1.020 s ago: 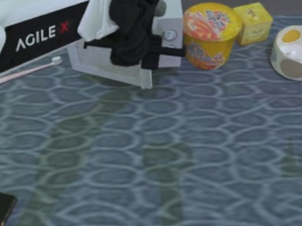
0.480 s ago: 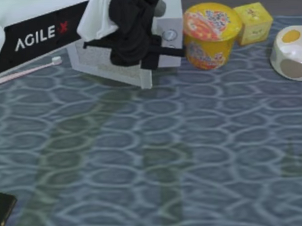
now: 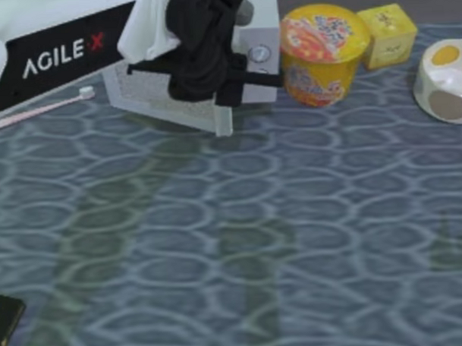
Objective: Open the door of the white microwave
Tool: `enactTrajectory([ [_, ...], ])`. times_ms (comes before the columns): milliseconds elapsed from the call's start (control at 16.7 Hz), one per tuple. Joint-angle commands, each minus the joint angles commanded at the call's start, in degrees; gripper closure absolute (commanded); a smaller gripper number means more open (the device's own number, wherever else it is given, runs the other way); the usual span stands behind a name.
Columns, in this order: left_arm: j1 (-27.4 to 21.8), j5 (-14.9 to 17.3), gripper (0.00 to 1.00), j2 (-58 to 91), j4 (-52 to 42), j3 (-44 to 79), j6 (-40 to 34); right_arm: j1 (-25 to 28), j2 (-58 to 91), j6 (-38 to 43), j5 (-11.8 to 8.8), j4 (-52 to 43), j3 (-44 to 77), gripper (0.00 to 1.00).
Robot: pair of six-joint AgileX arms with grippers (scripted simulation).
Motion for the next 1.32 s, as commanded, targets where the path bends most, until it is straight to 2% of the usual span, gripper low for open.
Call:
enactTrajectory([
  [540,-0.36,0.4,1.0,0.07,0.09,-0.31,-0.02,0.0,0.0,0.0,0.0,0.0,0.0,0.0],
  [960,1.36,3.72,1.0,-4.98,3.22,-7.36,6.69,0.0,0.0,0.0,0.0,0.0,0.0,0.0],
  [1320,1.39,3.77,1.0,-5.06,3.28,-7.45,6.79,0.0,0.0,0.0,0.0,0.0,0.0,0.0],
])
